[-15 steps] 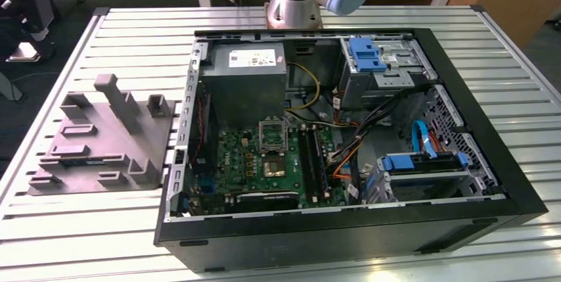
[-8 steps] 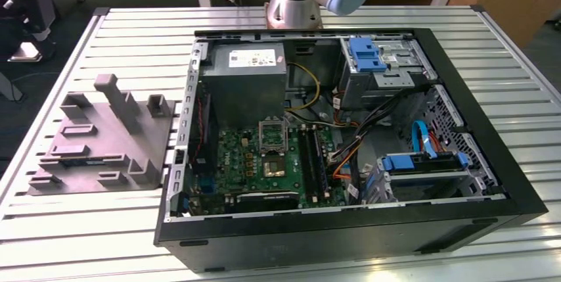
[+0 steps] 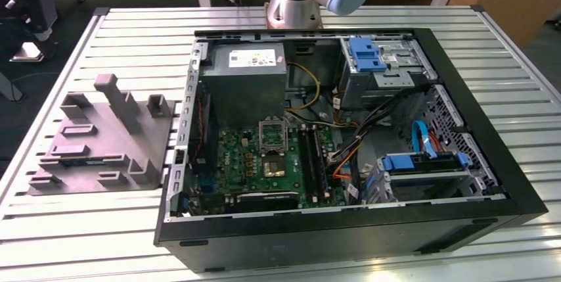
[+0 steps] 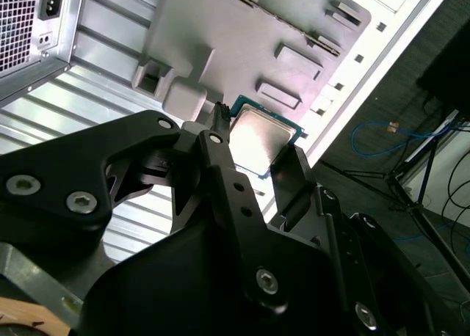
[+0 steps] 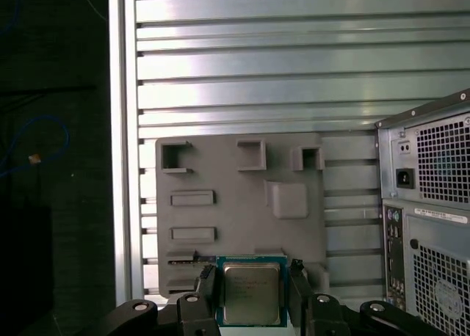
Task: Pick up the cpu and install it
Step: 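Pick up the cpu and move it towards the insertion slot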
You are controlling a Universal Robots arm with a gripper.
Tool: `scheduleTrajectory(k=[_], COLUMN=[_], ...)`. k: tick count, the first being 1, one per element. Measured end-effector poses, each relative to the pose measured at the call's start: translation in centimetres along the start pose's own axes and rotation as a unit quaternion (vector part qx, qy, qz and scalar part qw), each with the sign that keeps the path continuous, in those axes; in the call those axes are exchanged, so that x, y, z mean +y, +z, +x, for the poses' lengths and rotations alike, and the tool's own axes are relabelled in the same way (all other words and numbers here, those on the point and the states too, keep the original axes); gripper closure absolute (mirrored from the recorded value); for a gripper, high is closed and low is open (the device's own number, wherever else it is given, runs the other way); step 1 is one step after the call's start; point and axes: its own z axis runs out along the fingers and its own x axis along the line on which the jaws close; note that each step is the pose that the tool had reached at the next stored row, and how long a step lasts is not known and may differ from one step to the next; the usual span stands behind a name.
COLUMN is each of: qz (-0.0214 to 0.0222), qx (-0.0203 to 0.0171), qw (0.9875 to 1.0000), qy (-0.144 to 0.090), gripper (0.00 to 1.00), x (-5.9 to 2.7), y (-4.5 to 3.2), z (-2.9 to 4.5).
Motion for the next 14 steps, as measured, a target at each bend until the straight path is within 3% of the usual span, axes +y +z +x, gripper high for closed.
scheduleTrajectory(k=[14], qz=[0.0000], qx=[0.0001], qw=[1.0000], qy=[0.000], gripper=[0.53], x=[0.03], y=[0.00], z=[-0.53])
